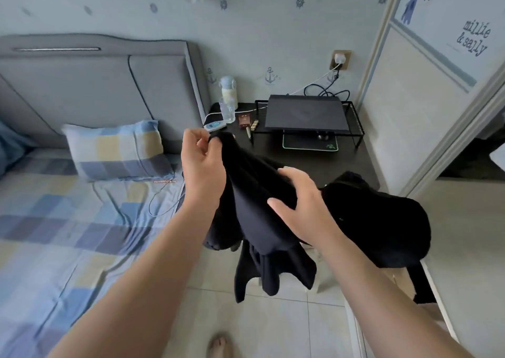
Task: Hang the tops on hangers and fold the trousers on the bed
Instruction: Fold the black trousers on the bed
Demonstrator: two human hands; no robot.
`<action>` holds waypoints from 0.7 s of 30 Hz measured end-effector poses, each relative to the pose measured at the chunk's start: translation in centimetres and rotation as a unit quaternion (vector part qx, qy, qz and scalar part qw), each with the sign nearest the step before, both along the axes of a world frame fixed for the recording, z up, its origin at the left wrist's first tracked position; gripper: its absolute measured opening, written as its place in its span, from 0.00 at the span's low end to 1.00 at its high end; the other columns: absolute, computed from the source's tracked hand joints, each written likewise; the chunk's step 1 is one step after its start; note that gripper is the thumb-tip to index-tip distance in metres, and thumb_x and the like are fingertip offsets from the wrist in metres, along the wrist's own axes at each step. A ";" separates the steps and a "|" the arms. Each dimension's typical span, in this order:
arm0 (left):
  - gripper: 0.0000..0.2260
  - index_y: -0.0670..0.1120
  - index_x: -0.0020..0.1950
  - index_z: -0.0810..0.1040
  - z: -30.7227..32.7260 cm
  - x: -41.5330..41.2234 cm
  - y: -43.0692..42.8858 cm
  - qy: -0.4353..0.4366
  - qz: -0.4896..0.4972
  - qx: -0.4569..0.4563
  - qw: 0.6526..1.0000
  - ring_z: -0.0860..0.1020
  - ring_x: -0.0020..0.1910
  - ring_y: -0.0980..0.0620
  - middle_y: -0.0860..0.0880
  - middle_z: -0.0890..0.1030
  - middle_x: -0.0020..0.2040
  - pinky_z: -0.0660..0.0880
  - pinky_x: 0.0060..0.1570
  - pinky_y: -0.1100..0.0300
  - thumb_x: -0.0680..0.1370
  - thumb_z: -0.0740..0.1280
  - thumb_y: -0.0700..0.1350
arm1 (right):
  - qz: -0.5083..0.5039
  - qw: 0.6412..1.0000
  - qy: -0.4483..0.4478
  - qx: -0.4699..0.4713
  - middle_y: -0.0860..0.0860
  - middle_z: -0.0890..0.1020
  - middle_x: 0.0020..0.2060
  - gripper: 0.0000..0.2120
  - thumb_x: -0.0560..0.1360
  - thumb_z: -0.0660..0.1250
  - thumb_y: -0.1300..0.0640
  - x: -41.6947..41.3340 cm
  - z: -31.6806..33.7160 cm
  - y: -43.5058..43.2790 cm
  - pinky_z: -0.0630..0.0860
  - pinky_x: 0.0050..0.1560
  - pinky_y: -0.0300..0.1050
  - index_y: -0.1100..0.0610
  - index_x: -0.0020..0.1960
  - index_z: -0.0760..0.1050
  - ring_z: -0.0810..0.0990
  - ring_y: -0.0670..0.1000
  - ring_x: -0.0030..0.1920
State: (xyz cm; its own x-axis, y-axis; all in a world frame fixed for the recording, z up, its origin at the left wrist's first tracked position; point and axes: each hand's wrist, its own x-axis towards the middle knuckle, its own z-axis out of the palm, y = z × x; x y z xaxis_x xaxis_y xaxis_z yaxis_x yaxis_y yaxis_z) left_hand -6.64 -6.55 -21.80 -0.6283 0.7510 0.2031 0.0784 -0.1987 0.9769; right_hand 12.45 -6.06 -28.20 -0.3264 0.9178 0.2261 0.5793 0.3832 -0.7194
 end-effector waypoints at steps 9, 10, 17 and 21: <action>0.11 0.49 0.43 0.64 7.9 -7.7 -5.5 0.104 0.136 0.061 0.983 0.62 0.28 0.59 0.53 0.65 0.34 0.62 0.30 0.63 0.81 0.60 0.36 | 0.194 0.978 0.021 -0.076 0.38 0.78 0.56 0.09 0.77 0.69 0.47 -11.2 4.8 -1.1 0.70 0.59 0.40 0.48 0.54 0.81 0.77 0.41 0.57; 0.10 0.49 0.44 0.64 8.2 -9.2 -6.4 0.115 0.158 0.061 0.979 0.62 0.27 0.59 0.53 0.65 0.34 0.63 0.30 0.64 0.82 0.60 0.37 | 0.209 0.975 0.031 -0.073 0.37 0.80 0.48 0.05 0.79 0.68 0.49 -12.4 5.5 -1.3 0.70 0.53 0.37 0.48 0.49 0.81 0.77 0.38 0.50; 0.08 0.48 0.46 0.63 7.7 -21.7 -15.5 0.131 0.296 0.026 0.946 0.62 0.30 0.55 0.52 0.65 0.36 0.63 0.30 0.60 0.82 0.60 0.42 | 0.258 0.966 0.005 -0.005 0.40 0.83 0.42 0.13 0.83 0.57 0.45 -22.4 9.8 -3.6 0.75 0.50 0.47 0.44 0.55 0.80 0.81 0.47 0.47; 0.07 0.47 0.46 0.65 6.6 -29.5 -22.0 0.117 0.355 0.020 0.927 0.63 0.31 0.55 0.51 0.66 0.36 0.64 0.29 0.61 0.82 0.61 0.41 | 0.284 0.954 -0.090 0.025 0.49 0.81 0.47 0.18 0.83 0.53 0.39 -30.9 10.9 -7.2 0.76 0.54 0.55 0.43 0.64 0.76 0.80 0.58 0.51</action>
State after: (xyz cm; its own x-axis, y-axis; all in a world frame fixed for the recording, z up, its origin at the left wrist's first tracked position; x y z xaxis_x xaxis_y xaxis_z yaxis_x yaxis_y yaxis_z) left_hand -36.12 -28.55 -15.18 -0.8965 0.1533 0.4157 0.4127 -0.0521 0.9094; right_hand -18.43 -13.31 -17.33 -0.8059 0.5704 0.1588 0.3797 0.7037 -0.6006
